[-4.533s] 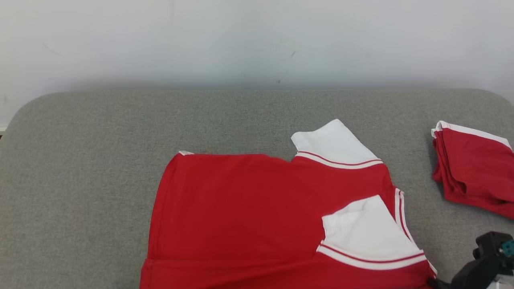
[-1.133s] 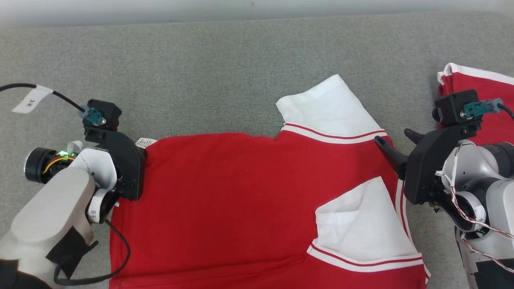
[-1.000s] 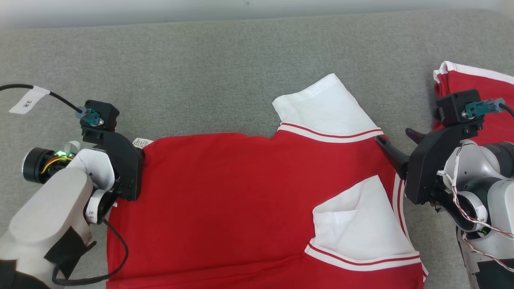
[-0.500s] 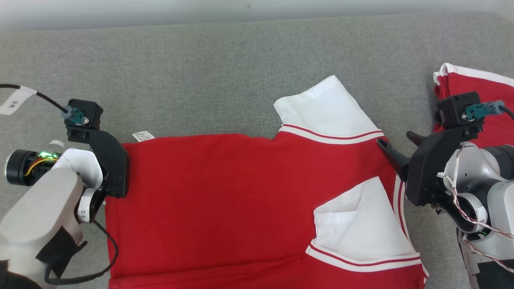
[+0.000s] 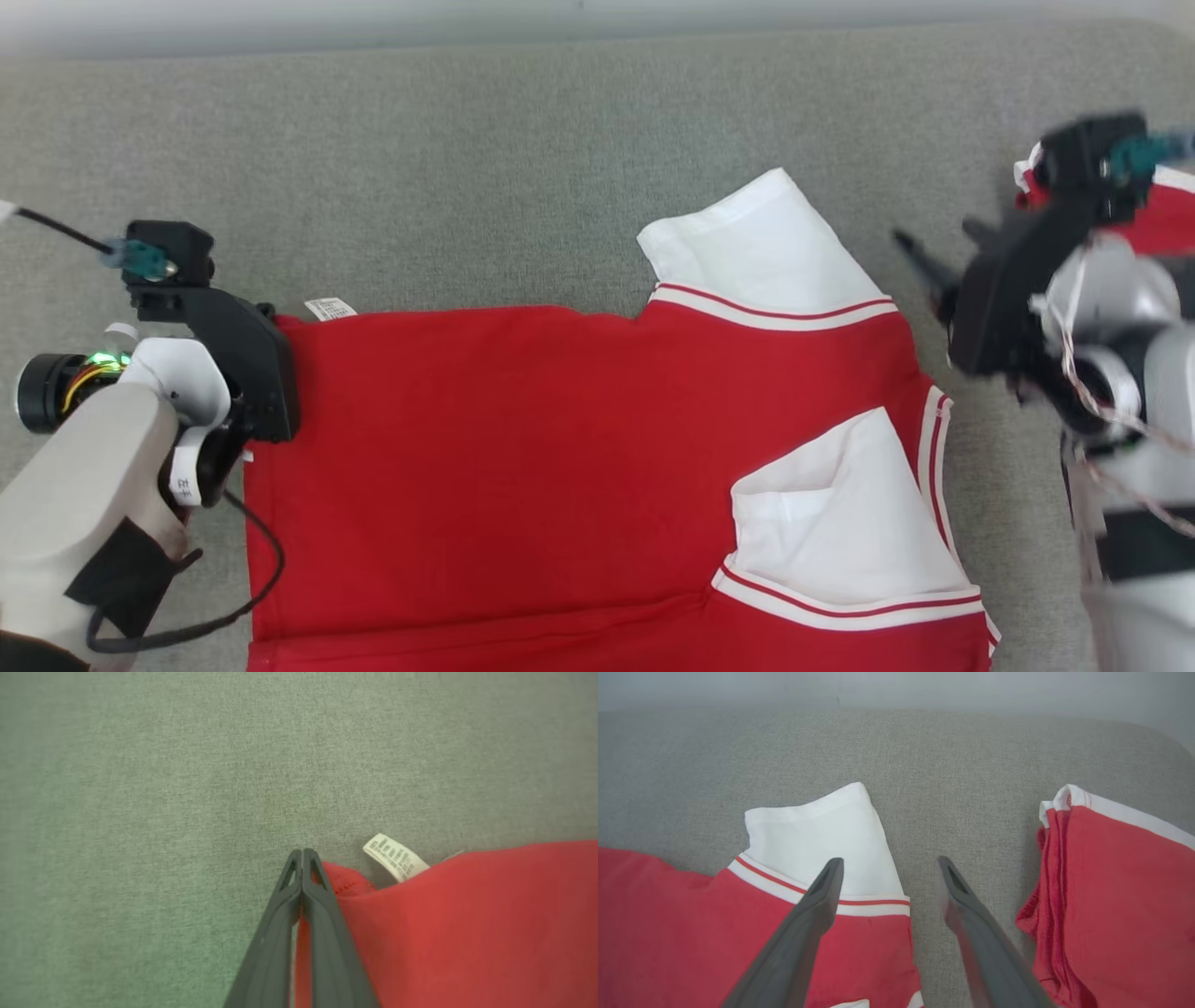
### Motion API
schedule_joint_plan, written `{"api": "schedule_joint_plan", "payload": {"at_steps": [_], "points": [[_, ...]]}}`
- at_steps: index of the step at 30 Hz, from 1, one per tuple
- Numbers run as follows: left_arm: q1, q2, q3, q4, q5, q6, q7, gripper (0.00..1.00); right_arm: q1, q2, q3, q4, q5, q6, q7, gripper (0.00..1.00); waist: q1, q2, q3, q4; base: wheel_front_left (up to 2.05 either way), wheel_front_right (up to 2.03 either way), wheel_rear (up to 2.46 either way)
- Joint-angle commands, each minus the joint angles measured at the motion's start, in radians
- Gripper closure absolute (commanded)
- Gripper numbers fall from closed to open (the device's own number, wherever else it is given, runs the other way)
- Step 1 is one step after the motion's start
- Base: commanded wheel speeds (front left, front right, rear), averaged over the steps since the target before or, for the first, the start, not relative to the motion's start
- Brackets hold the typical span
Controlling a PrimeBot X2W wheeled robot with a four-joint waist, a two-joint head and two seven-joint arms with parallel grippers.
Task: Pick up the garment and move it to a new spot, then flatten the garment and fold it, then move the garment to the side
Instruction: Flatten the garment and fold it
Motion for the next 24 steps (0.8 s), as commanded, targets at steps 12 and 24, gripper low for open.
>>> {"api": "schedule_joint_plan", "payload": {"at_steps": [12,24], "points": [[-0.015,0.000,0.074,-0.067,-0.108,-0.028,0.025,1.00,-0.274,0.069,-0.024,0.344,-0.181,-0.002,0.080,0.00,0.0000,0.0000,0.076,0.045,0.00,0.00,0.00],[-0.021,-0.004,0.076,-0.129,-0.122,-0.021,0.035,1.00,-0.399,0.056,-0.009,0.546,-0.251,-0.002,-0.091,0.00,0.0000,0.0000,0.119,0.091,0.00,0.00,0.00]]}}
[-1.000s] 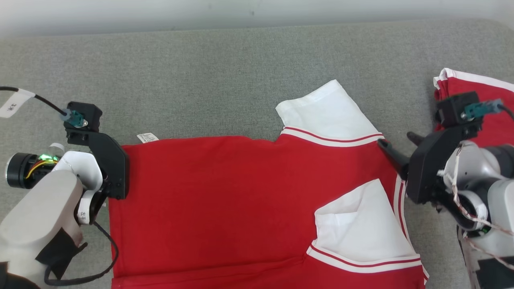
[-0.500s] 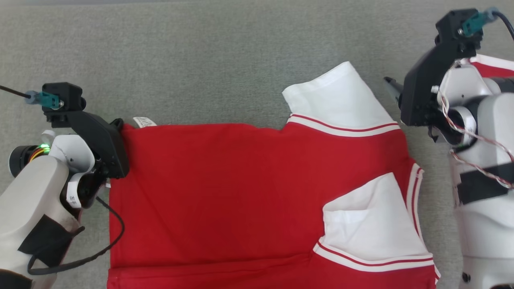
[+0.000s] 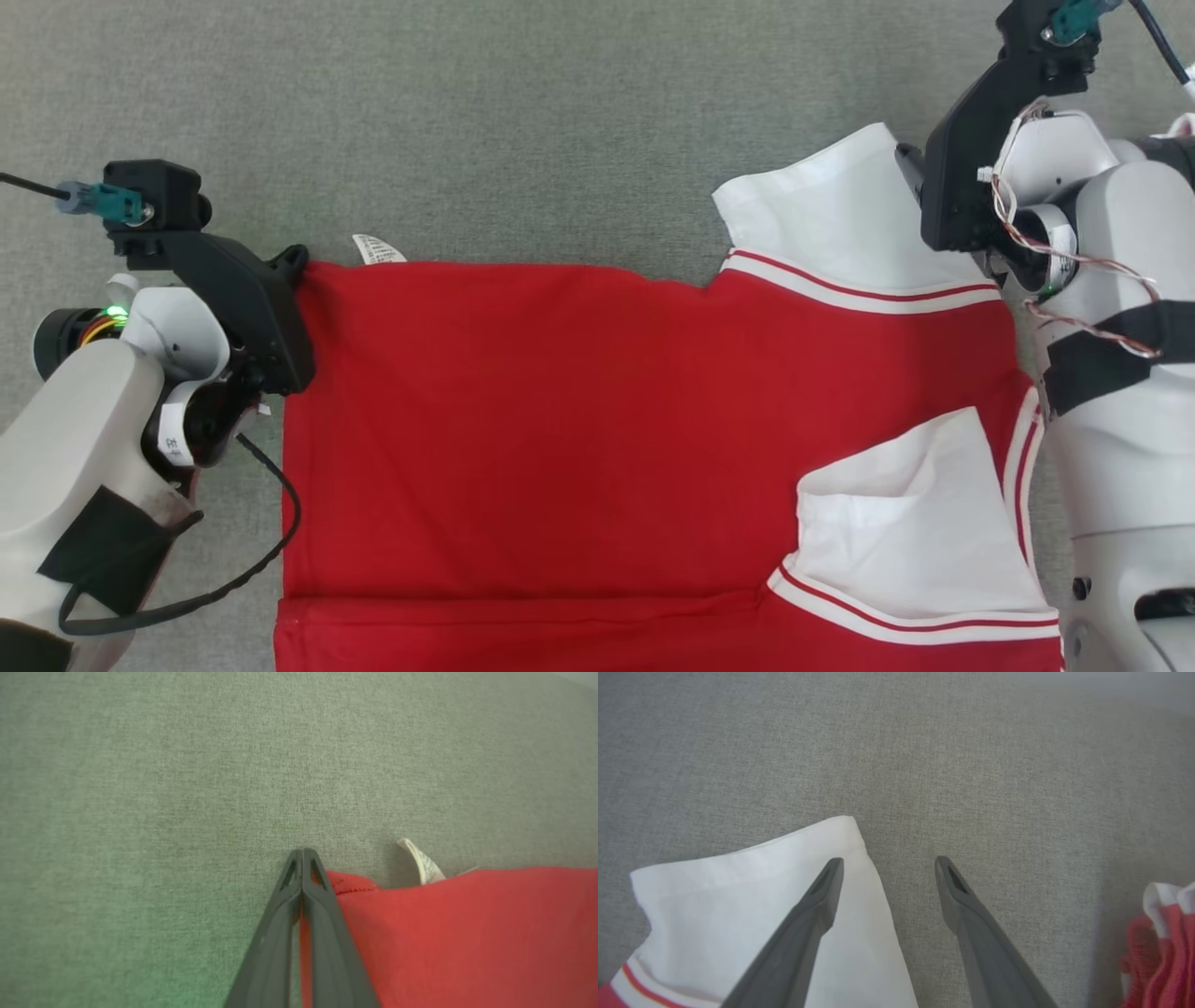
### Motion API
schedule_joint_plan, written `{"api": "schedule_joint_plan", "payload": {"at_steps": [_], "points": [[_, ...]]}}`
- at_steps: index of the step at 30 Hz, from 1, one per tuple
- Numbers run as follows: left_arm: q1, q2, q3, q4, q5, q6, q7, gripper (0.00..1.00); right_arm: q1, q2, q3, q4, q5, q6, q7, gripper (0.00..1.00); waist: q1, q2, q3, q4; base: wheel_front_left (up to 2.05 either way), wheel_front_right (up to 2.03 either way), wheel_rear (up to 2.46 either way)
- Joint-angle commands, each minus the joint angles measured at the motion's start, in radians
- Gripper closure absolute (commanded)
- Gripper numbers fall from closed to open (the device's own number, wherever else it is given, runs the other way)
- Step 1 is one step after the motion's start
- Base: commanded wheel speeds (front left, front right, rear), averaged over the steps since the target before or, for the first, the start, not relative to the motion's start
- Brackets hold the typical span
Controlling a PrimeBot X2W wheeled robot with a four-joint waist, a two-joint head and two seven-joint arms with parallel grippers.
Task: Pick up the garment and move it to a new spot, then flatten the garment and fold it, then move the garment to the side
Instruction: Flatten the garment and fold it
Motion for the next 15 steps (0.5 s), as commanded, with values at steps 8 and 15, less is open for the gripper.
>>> {"api": "schedule_joint_plan", "payload": {"at_steps": [8,15], "points": [[-0.019,-0.017,-0.020,-0.029,0.015,0.006,0.010,1.00,-0.071,-0.002,0.022,0.150,-0.015,-0.002,-0.090,0.00,-0.0001,-0.0001,0.041,0.031,0.00,0.00,0.00],[-0.026,-0.028,-0.027,-0.019,0.010,-0.008,0.004,1.00,-0.083,0.003,0.073,0.236,0.014,-0.002,-0.113,0.04,-0.0001,-0.0001,0.042,0.040,0.00,0.00,0.00]]}}
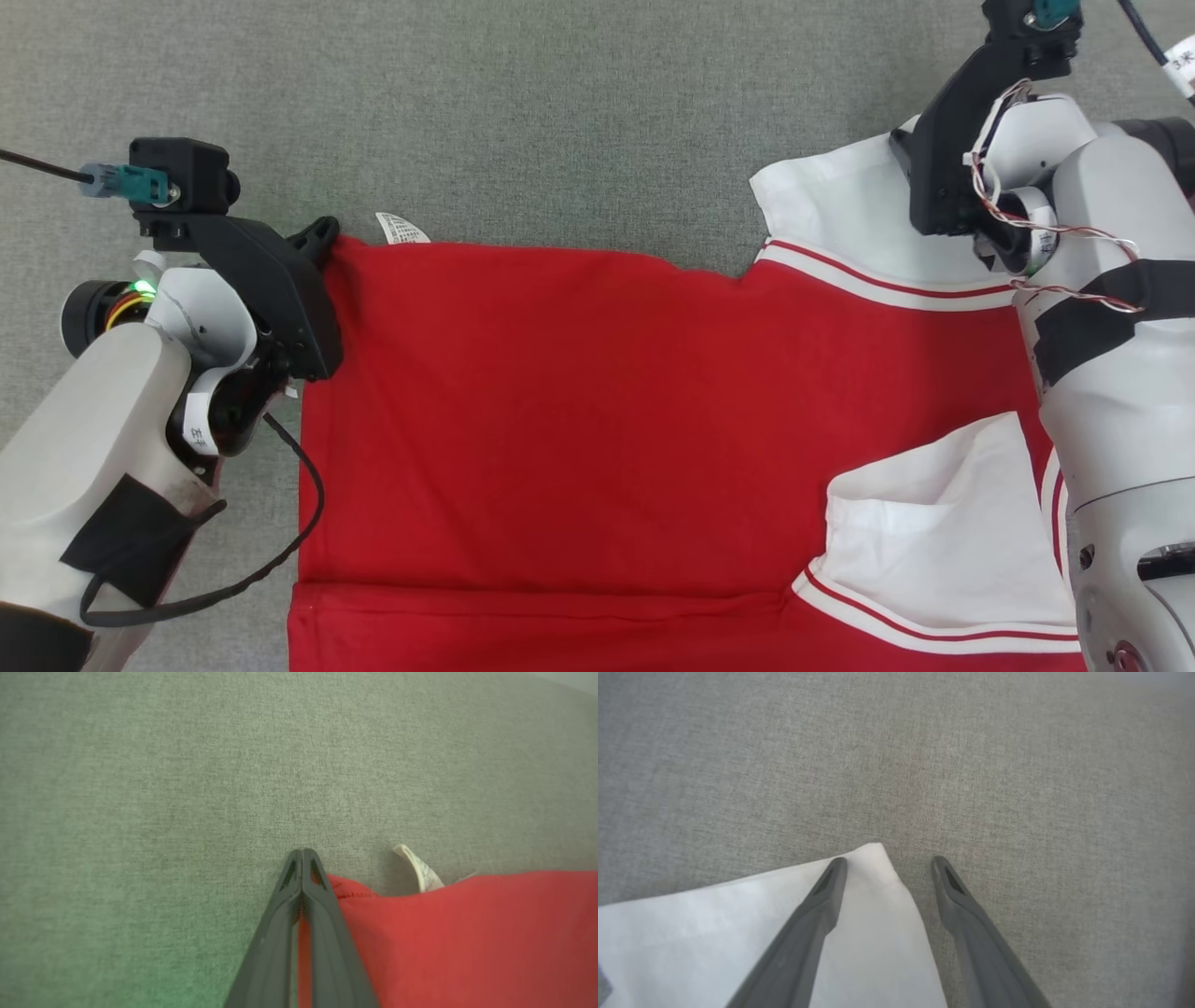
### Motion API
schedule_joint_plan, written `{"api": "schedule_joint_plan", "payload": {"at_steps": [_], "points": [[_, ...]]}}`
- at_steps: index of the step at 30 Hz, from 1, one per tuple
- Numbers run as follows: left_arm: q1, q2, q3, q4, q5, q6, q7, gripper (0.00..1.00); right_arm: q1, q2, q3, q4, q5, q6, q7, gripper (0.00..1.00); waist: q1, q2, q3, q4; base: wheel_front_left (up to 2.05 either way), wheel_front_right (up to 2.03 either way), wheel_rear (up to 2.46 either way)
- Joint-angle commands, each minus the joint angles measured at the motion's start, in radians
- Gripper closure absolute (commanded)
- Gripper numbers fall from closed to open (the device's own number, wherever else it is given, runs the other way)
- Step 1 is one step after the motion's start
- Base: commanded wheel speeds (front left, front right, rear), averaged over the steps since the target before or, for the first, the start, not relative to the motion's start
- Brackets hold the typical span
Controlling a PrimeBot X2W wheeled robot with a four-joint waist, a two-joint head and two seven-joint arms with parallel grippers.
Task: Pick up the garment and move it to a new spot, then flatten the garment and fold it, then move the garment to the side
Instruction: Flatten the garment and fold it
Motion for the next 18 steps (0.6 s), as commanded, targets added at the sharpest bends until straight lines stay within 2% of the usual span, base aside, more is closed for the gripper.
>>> {"api": "schedule_joint_plan", "payload": {"at_steps": [1,2,3,4,12,18], "points": [[0.001,-0.005,-0.007,0.009,0.005,-0.005,0.000,1.00,0.023,0.010,0.012,0.026,0.010,0.003,0.014,0.25,-0.0001,0.0000,-0.002,0.001,0.00,0.00,0.00],[0.004,-0.005,-0.007,0.012,0.005,-0.007,-0.004,1.00,0.022,0.009,0.022,0.039,0.018,0.003,0.020,0.61,-0.0001,0.0000,-0.004,0.001,0.00,0.00,0.00],[0.007,-0.005,-0.008,0.013,0.005,-0.008,-0.010,1.00,0.022,0.008,0.037,0.046,0.024,0.003,0.022,0.76,-0.0001,0.0000,-0.006,0.000,0.00,0.00,0.00],[0.010,-0.005,-0.007,0.014,0.005,-0.012,-0.014,1.00,0.023,0.004,0.050,0.051,0.030,0.003,0.018,1.00,-0.0001,0.0000,-0.010,0.000,0.00,0.00,0.00],[0.051,-0.015,0.015,0.031,0.033,0.009,-0.152,1.00,0.034,-0.040,0.069,0.025,0.072,0.002,-0.137,1.00,-0.0001,0.0000,-0.062,-0.012,0.00,0.00,0.00],[0.101,-0.039,0.027,0.054,0.052,0.027,-0.272,1.00,0.097,-0.075,0.074,-0.008,0.129,0.002,-0.236,1.00,-0.0001,0.0000,-0.130,-0.021,0.00,0.00,0.00]]}}
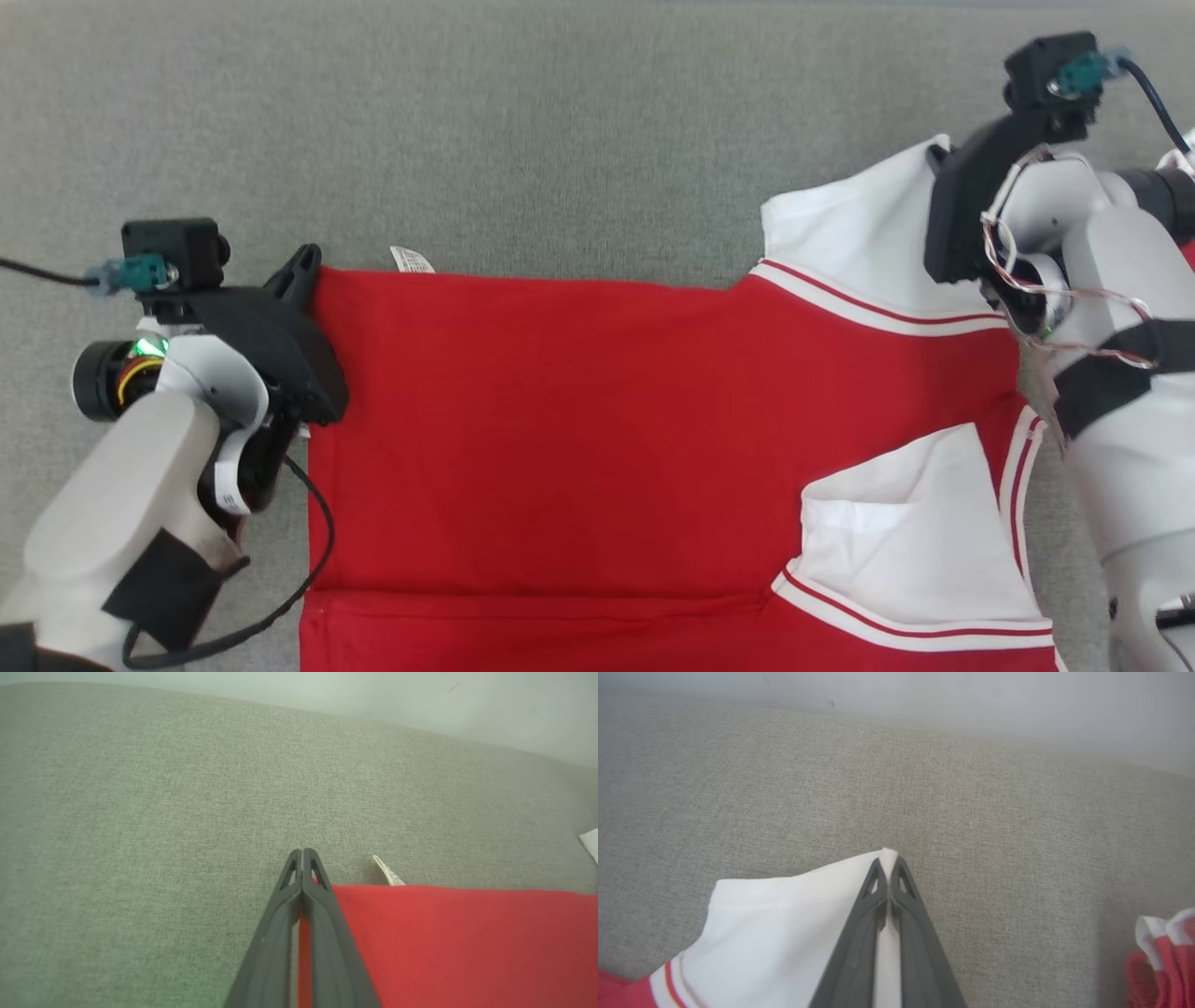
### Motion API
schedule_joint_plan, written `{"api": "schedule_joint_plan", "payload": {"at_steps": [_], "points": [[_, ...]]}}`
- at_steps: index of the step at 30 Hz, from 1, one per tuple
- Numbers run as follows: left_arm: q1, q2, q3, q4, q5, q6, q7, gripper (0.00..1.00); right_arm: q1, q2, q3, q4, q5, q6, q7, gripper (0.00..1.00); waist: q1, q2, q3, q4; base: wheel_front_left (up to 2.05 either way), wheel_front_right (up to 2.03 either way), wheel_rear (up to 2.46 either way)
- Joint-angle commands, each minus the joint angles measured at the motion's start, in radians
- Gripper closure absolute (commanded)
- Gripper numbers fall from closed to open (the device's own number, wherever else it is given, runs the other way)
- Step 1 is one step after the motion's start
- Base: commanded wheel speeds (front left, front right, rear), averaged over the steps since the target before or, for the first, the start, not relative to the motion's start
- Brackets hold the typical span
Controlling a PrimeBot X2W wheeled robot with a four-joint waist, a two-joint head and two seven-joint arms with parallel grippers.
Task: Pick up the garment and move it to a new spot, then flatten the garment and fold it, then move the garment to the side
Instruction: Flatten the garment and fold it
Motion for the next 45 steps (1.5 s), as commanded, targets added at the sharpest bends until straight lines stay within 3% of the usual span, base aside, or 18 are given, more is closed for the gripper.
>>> {"api": "schedule_joint_plan", "payload": {"at_steps": [1,9,14,21,26,33,44,45], "points": [[0.028,-0.007,0.005,0.002,0.011,0.005,-0.036,1.00,0.038,-0.018,0.000,-0.018,0.024,0.000,-0.029,1.00,0.0000,-0.0001,-0.048,-0.008,0.00,0.00,0.00],[0.157,-0.022,0.002,-0.026,0.020,0.022,-0.159,1.00,0.242,-0.076,0.026,-0.206,0.200,0.000,-0.096,1.00,0.0000,-0.0001,-0.151,0.005,0.00,0.00,0.00],[0.253,-0.022,-0.013,-0.080,0.032,0.033,-0.216,1.00,0.419,-0.181,0.059,-0.432,0.309,0.000,0.014,1.00,0.0000,-0.0001,-0.197,0.009,0.00,0.00,0.00],[0.376,-0.008,-0.024,-0.134,0.030,0.076,-0.252,1.00,0.675,-0.259,-0.022,-0.717,0.386,0.000,0.188,1.00,0.0000,-0.0001,-0.229,0.007,0.00,0.00,0.00],[0.439,0.005,-0.039,-0.141,0.036,0.085,-0.261,1.00,0.855,-0.245,-0.100,-0.873,0.408,0.000,0.330,1.00,0.0000,-0.0001,-0.248,-0.001,0.00,0.00,0.00],[0.495,0.018,-0.050,-0.118,0.039,0.102,-0.272,1.00,1.009,-0.176,-0.169,-1.043,0.395,0.000,0.491,1.00,0.0000,-0.0001,-0.264,-0.021,0.00,0.00,0.00],[0.564,0.007,-0.048,-0.090,0.008,0.123,-0.280,1.00,1.089,-0.144,-0.168,-1.077,0.339,0.000,0.572,1.00,0.0000,-0.0001,-0.271,-0.027,0.00,0.00,0.00],[0.569,0.006,-0.046,-0.091,0.005,0.127,-0.280,1.00,1.092,-0.141,-0.169,-1.068,0.330,0.000,0.569,0.53,0.0000,-0.0001,-0.272,-0.027,0.00,0.00,0.00]]}}
